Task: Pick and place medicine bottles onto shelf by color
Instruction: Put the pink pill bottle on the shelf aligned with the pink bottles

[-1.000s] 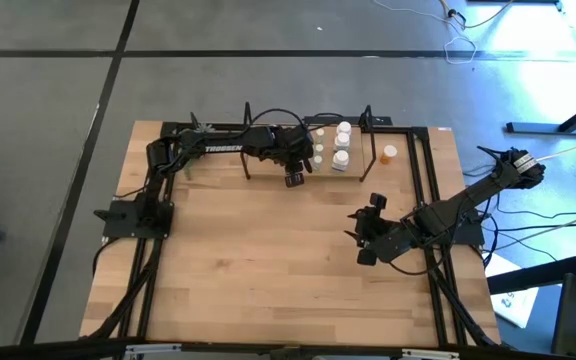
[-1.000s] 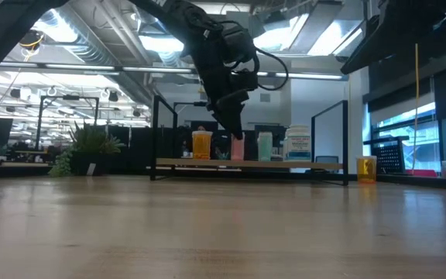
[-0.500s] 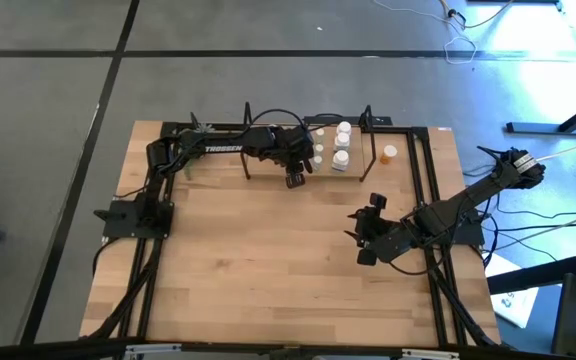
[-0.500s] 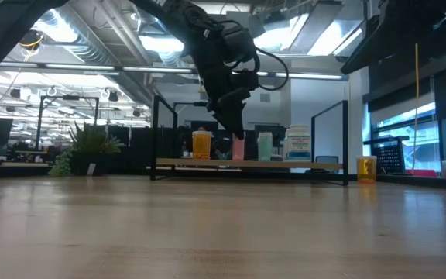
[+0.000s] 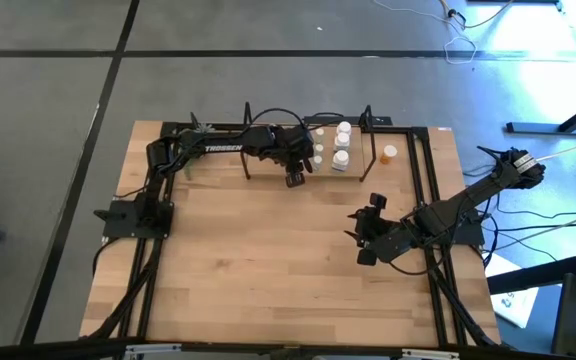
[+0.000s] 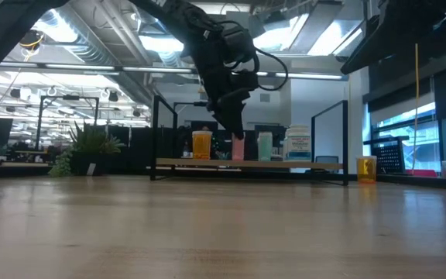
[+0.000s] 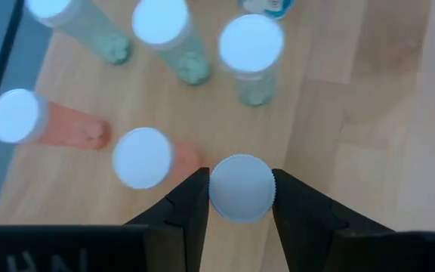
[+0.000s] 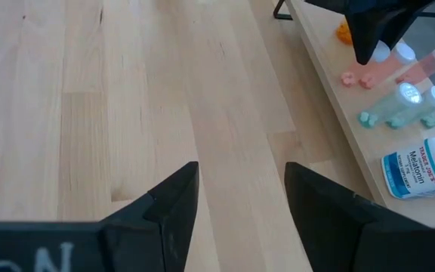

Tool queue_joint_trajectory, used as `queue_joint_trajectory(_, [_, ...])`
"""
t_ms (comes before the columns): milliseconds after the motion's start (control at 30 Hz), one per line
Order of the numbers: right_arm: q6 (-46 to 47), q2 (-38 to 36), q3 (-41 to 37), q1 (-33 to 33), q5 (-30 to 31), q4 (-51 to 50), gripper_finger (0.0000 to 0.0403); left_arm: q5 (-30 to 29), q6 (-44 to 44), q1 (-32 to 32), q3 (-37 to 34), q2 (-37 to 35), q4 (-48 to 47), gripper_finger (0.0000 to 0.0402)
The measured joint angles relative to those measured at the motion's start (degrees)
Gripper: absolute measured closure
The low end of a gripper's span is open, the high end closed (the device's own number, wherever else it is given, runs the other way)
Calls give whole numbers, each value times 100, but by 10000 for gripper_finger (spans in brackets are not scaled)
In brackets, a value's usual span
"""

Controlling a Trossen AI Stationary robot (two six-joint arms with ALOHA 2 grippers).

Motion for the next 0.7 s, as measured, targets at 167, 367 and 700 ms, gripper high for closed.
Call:
queue_joint_trajectory(167, [0, 0, 0, 1, 6, 1, 205, 121, -3, -6, 0, 0, 0, 274])
queue_joint_trajectory(367, [159, 0, 0, 2, 309, 2, 205, 119, -4, 0, 0, 0, 0, 273])
queue_joint_trajectory(700, [468, 0, 0, 0, 1019, -2, 205, 119, -7, 0, 0, -2, 0, 273])
